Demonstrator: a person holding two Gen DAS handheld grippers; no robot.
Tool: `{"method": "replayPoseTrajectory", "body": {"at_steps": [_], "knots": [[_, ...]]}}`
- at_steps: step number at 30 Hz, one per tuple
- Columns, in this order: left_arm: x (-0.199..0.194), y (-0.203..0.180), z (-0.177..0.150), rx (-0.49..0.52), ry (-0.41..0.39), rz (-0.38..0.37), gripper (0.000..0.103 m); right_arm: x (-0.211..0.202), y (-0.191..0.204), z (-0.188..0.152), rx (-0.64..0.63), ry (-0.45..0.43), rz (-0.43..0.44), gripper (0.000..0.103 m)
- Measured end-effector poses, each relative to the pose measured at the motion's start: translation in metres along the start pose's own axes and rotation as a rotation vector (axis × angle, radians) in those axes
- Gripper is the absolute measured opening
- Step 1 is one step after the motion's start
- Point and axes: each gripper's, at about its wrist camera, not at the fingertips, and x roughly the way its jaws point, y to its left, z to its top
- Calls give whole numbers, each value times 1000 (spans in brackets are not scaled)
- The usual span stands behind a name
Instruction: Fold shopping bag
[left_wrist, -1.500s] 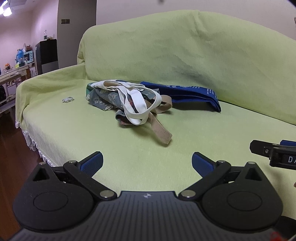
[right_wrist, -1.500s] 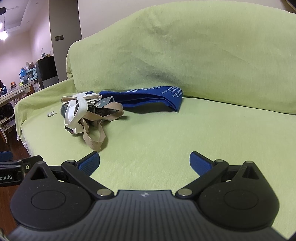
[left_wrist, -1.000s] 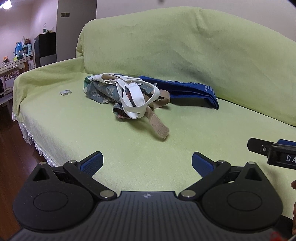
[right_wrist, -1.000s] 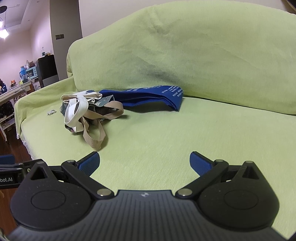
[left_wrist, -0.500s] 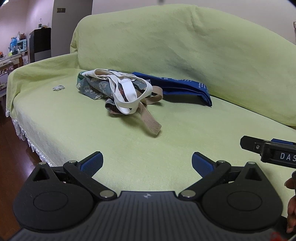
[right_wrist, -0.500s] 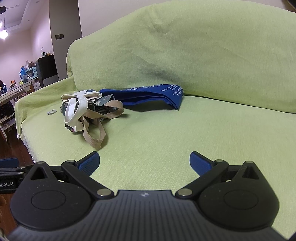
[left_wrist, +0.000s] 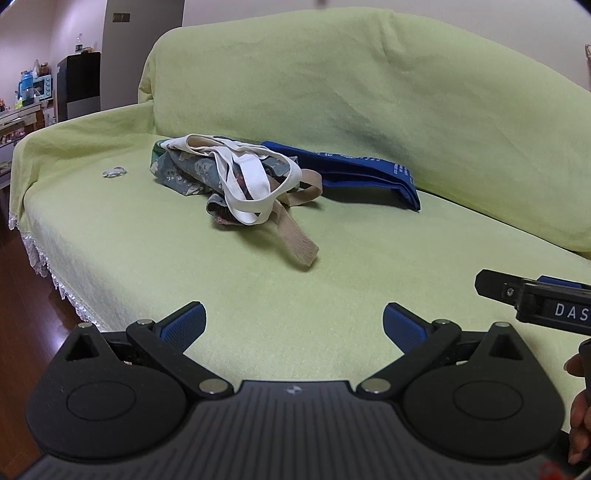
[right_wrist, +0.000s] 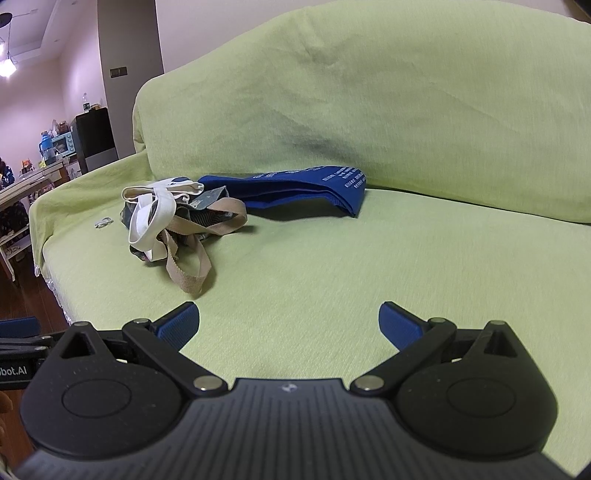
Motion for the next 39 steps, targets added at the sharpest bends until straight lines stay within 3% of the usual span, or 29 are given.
{"method": "replayPoseTrajectory", "body": {"at_steps": [31,39], "knots": [[4,-2,-1,-5,0,-10,102,-2,4,6,-19,3,5,103],[10,-1,12,-11,-21,-27,102,-10,-8,8,84,-47,57,103]]}}
